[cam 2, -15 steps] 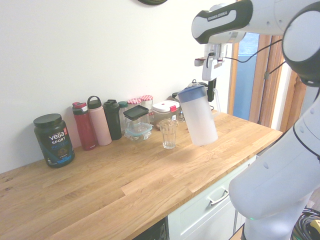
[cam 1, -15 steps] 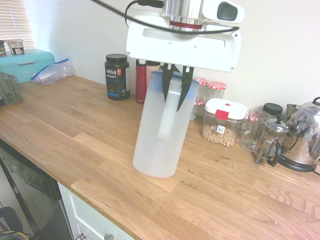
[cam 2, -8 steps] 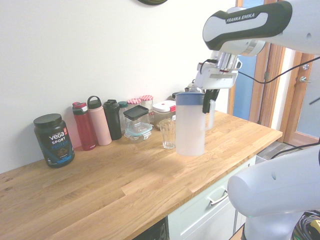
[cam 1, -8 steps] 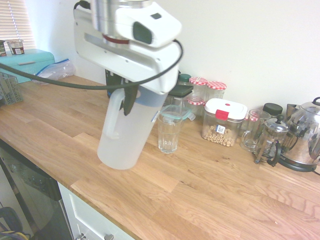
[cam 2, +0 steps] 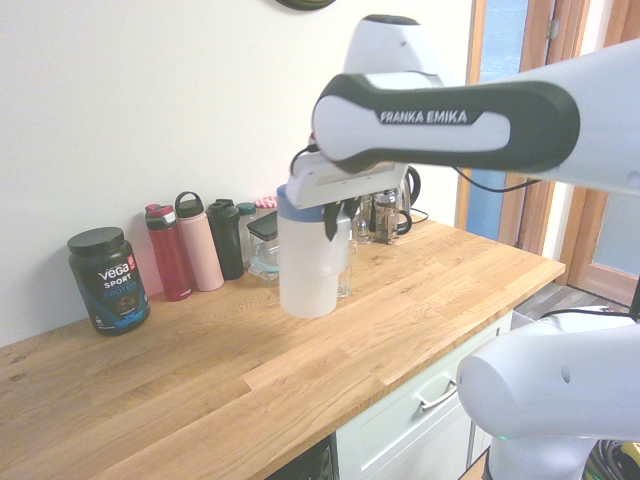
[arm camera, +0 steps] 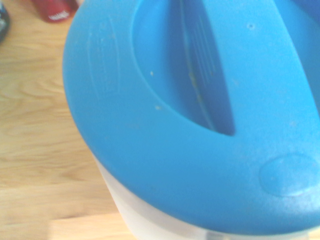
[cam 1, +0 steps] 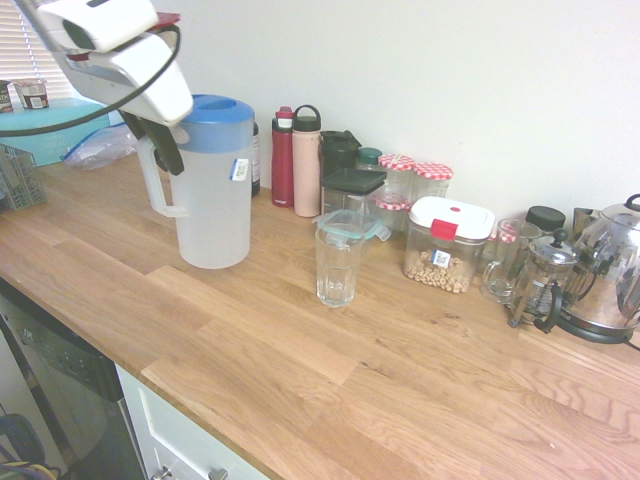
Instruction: Pour me some water
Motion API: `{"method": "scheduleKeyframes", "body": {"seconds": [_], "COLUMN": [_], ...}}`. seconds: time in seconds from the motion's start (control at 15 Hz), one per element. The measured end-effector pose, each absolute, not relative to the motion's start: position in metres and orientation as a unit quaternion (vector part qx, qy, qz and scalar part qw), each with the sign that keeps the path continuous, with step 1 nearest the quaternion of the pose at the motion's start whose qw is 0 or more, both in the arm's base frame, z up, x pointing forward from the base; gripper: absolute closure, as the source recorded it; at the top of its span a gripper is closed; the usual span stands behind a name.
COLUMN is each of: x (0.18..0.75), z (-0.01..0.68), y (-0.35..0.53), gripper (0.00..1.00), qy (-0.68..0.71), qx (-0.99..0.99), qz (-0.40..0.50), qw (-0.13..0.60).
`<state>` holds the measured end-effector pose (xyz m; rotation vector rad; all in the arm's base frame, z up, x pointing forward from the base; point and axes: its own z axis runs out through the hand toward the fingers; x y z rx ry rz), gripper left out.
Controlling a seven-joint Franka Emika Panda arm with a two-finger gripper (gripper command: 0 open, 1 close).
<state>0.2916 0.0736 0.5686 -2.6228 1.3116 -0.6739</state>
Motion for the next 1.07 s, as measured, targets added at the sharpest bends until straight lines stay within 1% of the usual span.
{"method": "scheduleKeyframes", "body": {"seconds": [0.2, 0.4, 0.67, 0.87, 1.07], "x": [0.306, 0.339, 0.388, 0.415, 0.436], "z": [0.567, 0.560, 0.550, 0.522, 0.503], "y": [0.135, 0.182, 0.230, 0.255, 0.259], "gripper": [1.00, 1.00, 1.00, 1.00, 1.00], "qy": [0.422, 0.422, 0.433, 0.440, 0.449], "qx": [-0.875, -0.878, -0.871, -0.866, -0.863], "qz": [-0.228, -0.217, -0.225, -0.236, -0.230], "qw": [0.063, 0.067, 0.062, 0.038, 0.025]}}
